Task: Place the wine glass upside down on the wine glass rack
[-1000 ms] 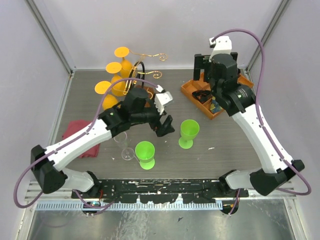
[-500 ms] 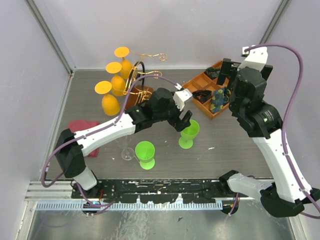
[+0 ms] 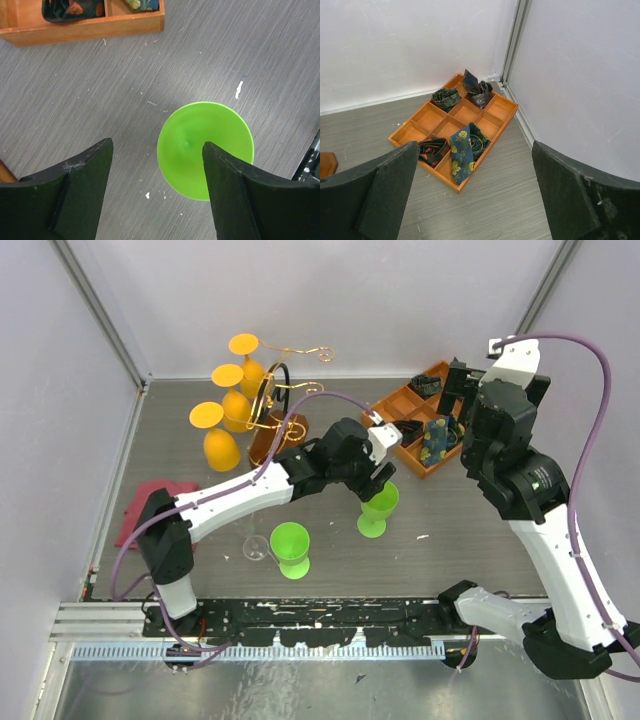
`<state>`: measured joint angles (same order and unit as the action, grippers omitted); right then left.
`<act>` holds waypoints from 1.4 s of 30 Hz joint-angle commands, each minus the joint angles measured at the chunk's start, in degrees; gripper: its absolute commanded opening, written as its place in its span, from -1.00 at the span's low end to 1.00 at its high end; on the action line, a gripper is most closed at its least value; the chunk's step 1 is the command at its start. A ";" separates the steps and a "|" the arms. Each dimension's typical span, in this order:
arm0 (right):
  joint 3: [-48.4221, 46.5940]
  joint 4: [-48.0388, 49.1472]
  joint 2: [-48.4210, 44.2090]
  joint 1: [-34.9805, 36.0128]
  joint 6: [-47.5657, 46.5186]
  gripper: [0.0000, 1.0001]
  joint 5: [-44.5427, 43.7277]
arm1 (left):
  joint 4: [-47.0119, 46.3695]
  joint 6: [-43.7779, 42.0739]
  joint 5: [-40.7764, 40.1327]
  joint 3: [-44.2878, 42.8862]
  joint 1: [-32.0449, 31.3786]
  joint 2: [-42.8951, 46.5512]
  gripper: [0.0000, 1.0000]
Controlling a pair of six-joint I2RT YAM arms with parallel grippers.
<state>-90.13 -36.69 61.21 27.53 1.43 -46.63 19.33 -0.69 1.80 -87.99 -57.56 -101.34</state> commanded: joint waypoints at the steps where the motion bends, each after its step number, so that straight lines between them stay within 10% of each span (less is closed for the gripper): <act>1: 0.20 0.83 -3.05 -0.19 0.29 1.00 -1.62 | 5.40 -1.93 -1.80 -2.63 -0.38 -1.47 0.55; 42: 0.09 1.44 -3.26 -0.19 1.64 1.00 2.57 | 12.18 -2.74 4.38 -6.39 -0.24 -4.51 -0.85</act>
<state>-89.01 -37.41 58.26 27.53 3.16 -44.77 28.23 -2.92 5.67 -91.35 -57.84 -106.41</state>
